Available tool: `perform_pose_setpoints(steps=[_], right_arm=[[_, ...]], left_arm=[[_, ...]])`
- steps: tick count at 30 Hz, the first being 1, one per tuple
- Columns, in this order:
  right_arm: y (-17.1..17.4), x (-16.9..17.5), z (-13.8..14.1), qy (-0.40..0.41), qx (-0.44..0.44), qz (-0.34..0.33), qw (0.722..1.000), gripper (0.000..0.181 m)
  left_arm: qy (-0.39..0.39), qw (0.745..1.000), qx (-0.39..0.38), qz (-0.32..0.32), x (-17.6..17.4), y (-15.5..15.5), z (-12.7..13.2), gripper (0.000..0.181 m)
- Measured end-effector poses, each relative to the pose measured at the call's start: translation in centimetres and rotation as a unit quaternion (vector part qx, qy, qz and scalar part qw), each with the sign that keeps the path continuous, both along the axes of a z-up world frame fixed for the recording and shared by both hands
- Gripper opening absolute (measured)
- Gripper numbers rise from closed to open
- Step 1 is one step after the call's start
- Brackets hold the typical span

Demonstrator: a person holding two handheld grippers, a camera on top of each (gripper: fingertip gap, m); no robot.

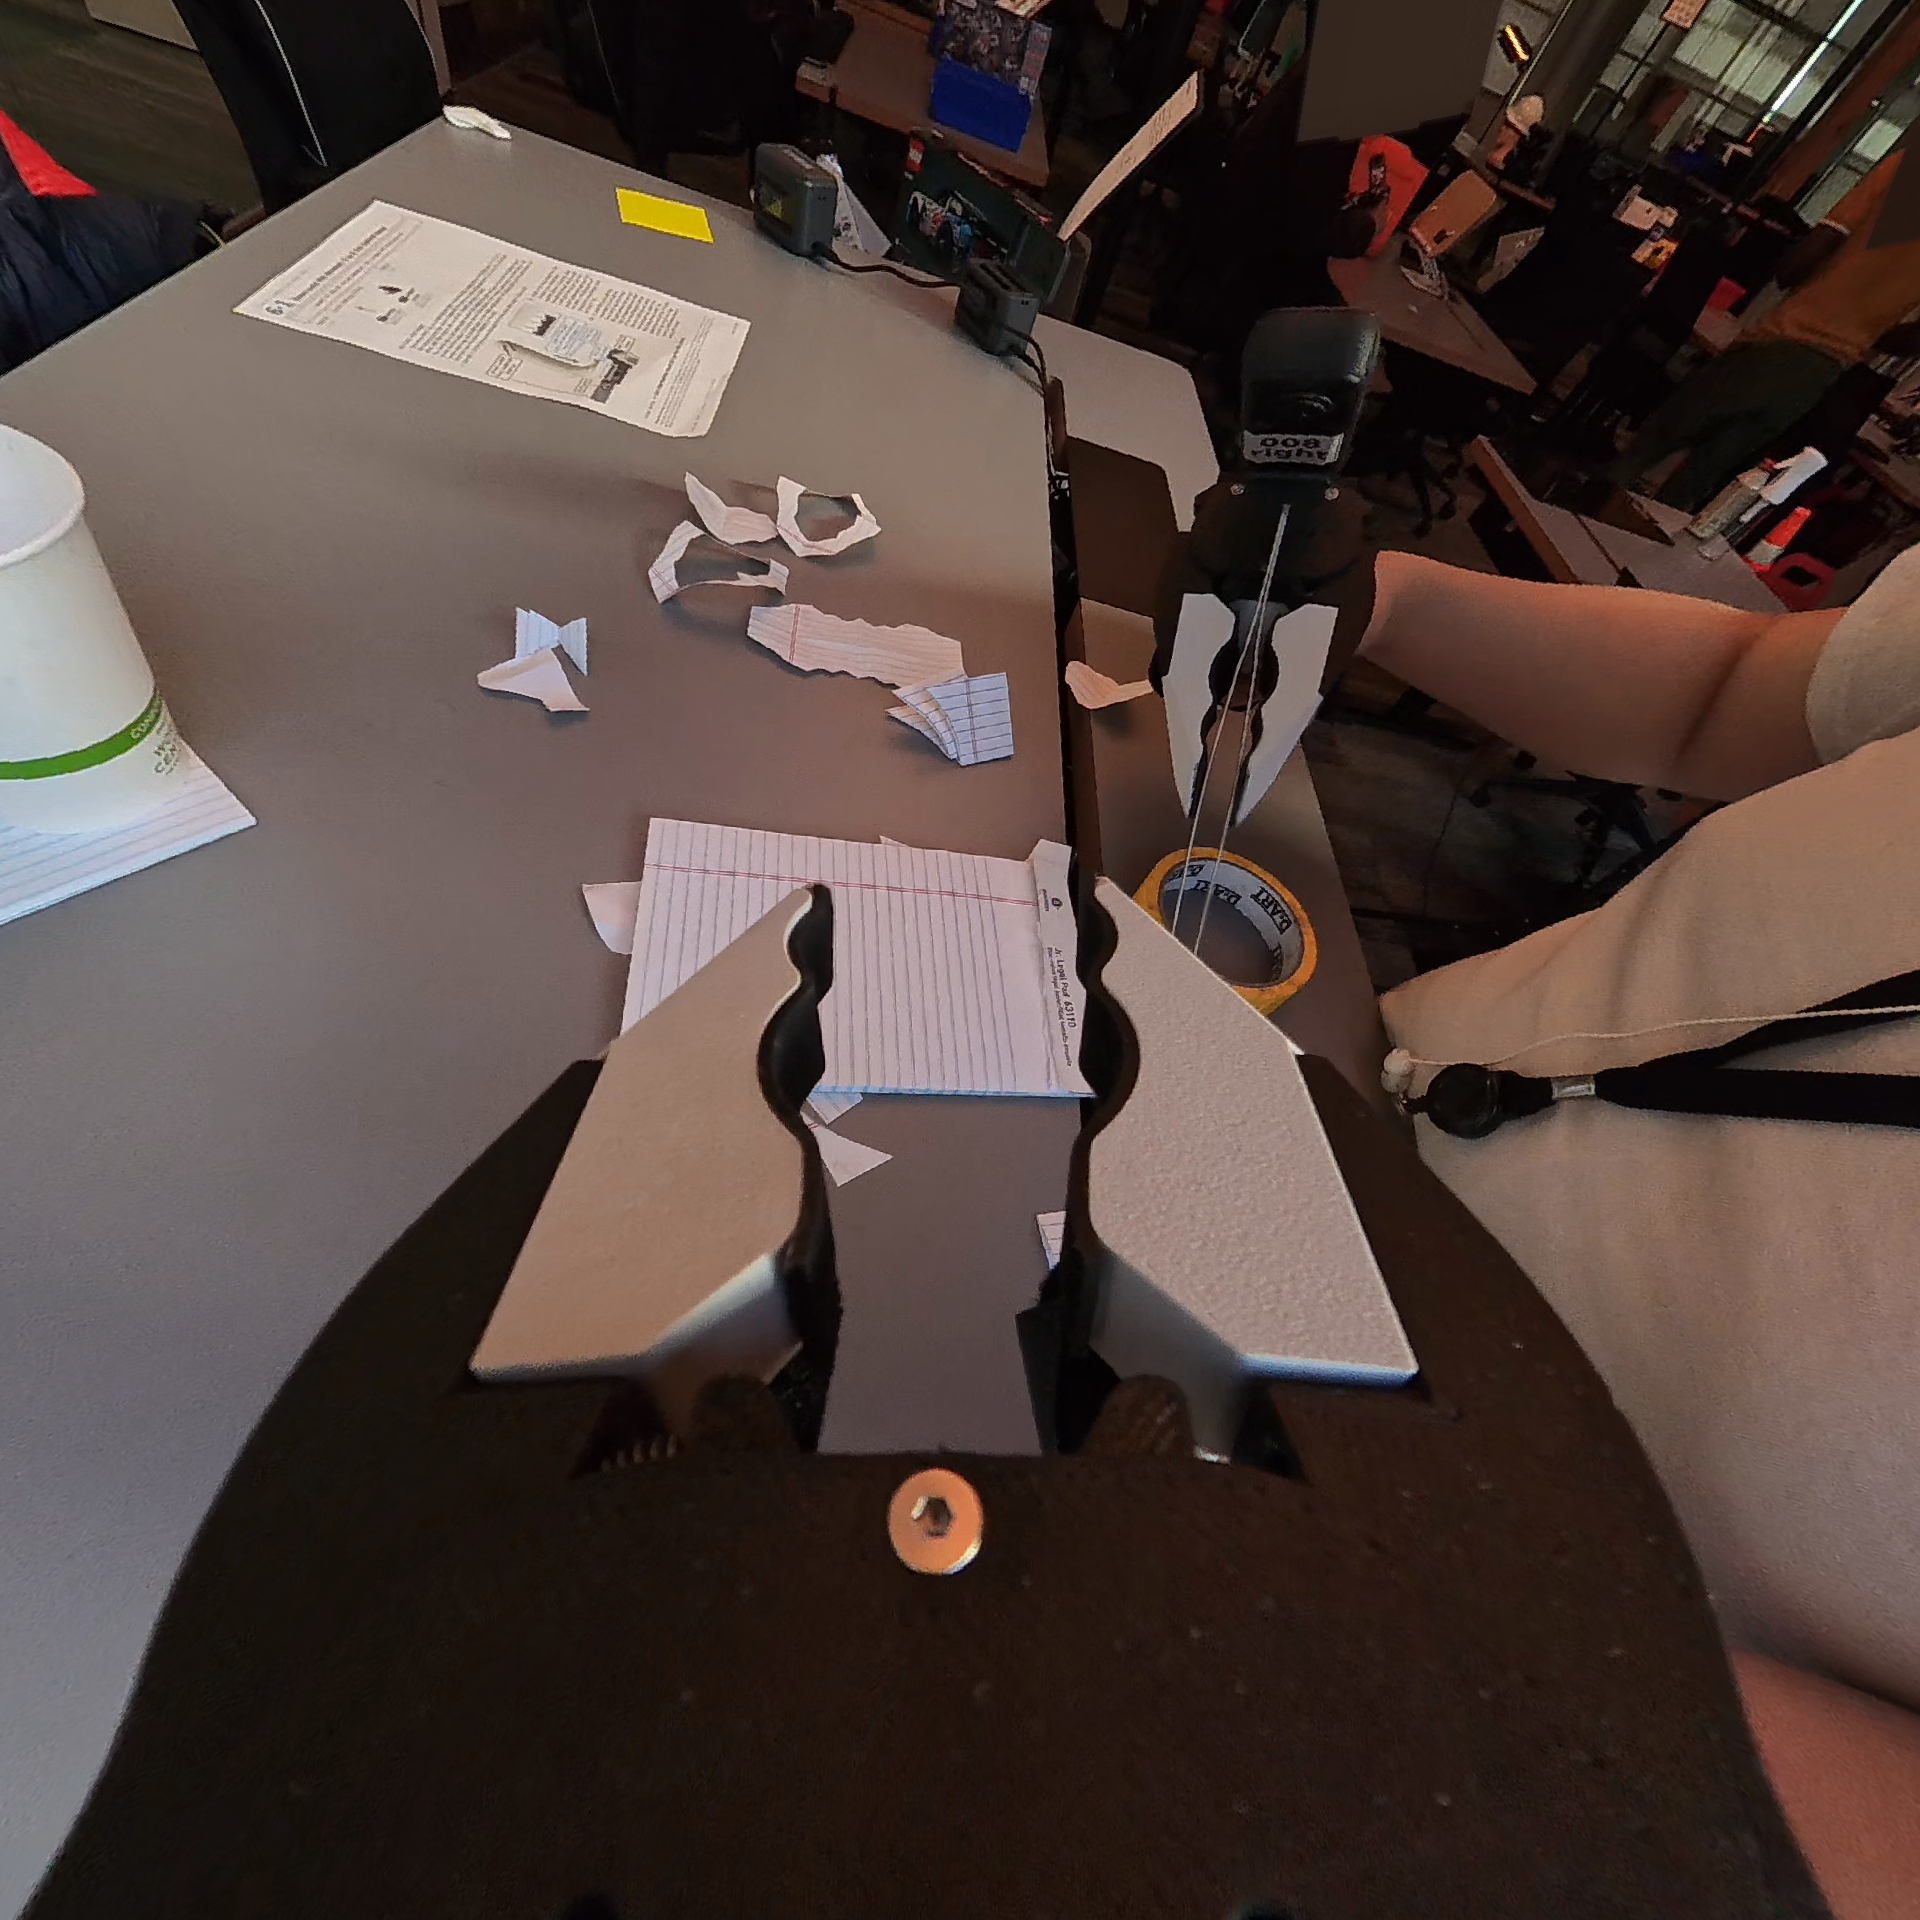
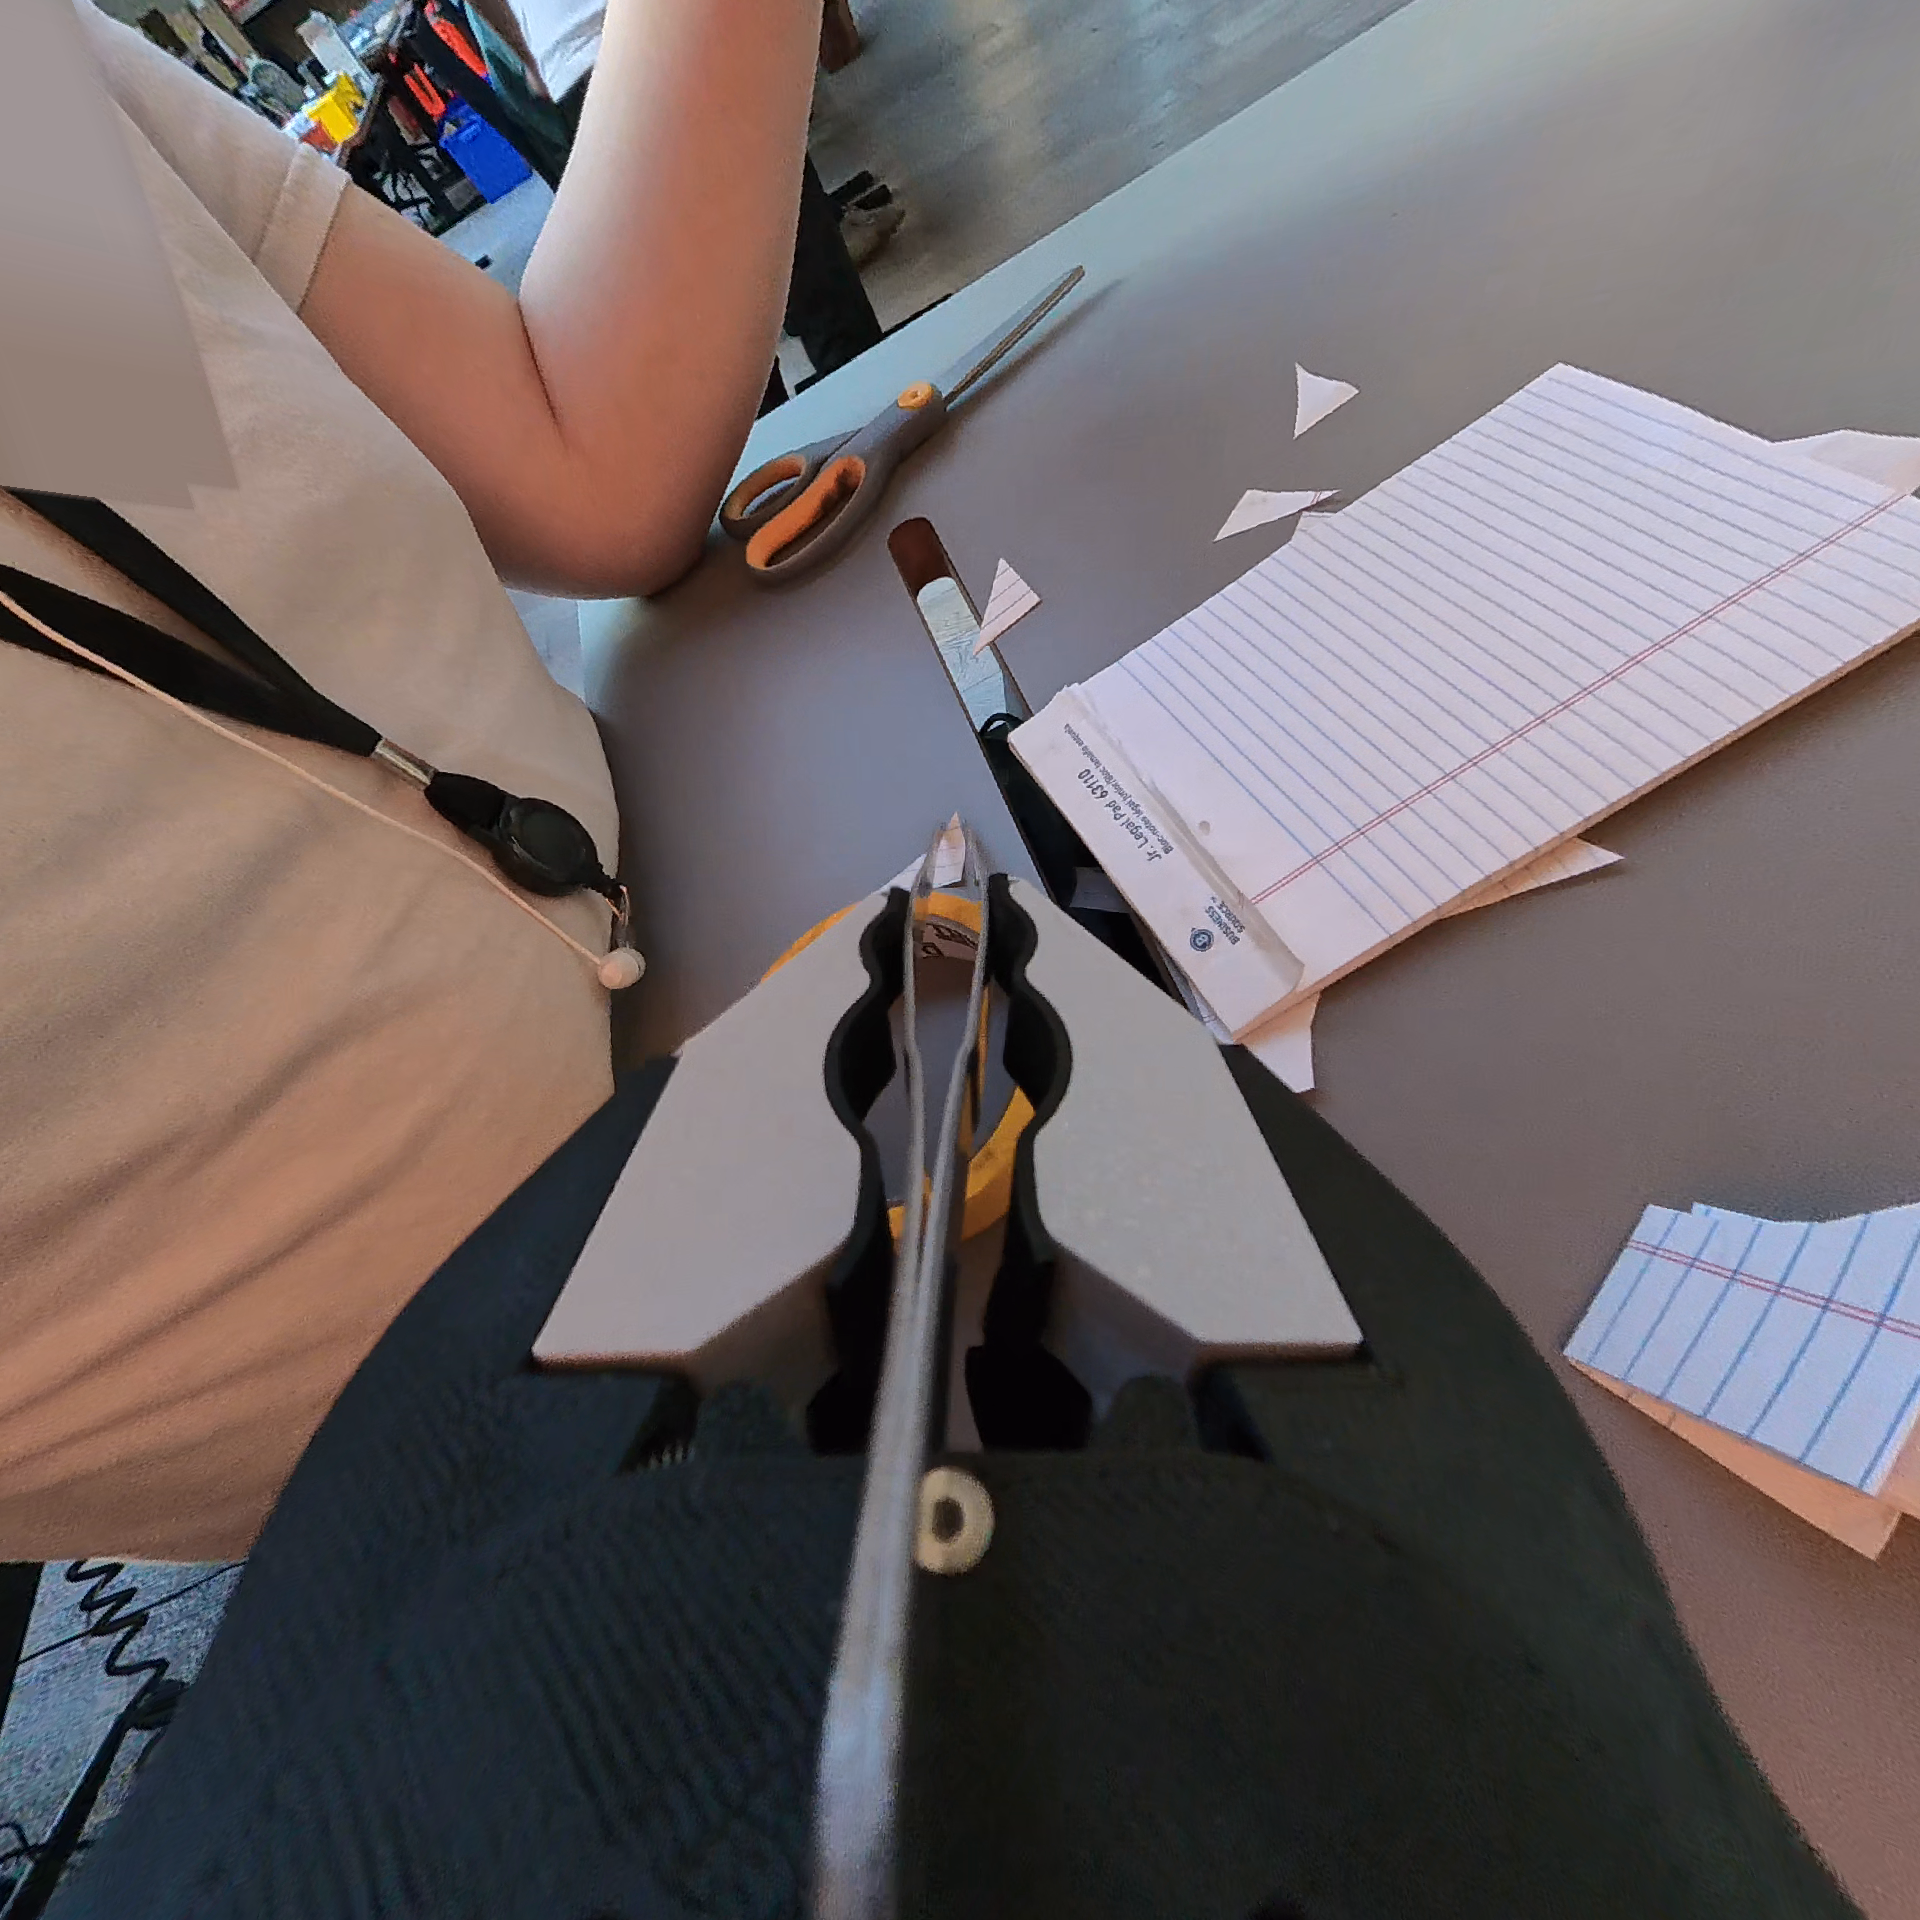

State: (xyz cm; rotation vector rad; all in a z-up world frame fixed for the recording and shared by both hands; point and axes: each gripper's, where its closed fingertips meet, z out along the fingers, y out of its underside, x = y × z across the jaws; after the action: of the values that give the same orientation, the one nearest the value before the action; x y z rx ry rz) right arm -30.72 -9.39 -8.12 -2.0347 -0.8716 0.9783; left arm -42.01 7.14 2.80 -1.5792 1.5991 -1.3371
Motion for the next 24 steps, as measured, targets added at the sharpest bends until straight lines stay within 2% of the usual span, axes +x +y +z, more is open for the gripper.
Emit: perform_pose_setpoints(steps=[8, 12, 16, 19, 21, 24], right_arm=[[-0.1, 0.3, 0.0, 0.013, 0.005, 0.007, 1.0, 0.01], [1.7, 0.7, 2.4, 0.043, 0.033, -0.015, 0.998, 0.01], [8.7, 3.2, 7.3, 0.034, 0.127, -0.097, 0.987, 0.011], [16.4, 6.8, 12.7, 0.034, 0.212, -0.215, 0.953, 0.011], [20.9, 8.5, 15.8, 0.035, 0.25, -0.27, 0.929, 0.011], [26.8, 9.7, 17.7, -0.006, 0.278, -0.316, 0.907, 0.011]], left_arm=[[-0.003, 1.0, -0.009, 0.016, -0.5, 0.8, 0.0, 0.046], [0.001, 1.0, -0.007, 0.025, -0.6, 1.1, 0.0, 0.045], [-0.006, 0.999, -0.003, 0.036, -0.7, 1.3, 0.4, 0.046], [-0.018, 0.999, -0.006, 0.049, -0.8, 1.8, 0.9, 0.046], [-0.027, 0.998, -0.011, 0.055, -0.9, 2.1, 1.3, 0.046], [-0.033, 0.997, -0.013, 0.063, -1.1, 2.3, 1.6, 0.046]])
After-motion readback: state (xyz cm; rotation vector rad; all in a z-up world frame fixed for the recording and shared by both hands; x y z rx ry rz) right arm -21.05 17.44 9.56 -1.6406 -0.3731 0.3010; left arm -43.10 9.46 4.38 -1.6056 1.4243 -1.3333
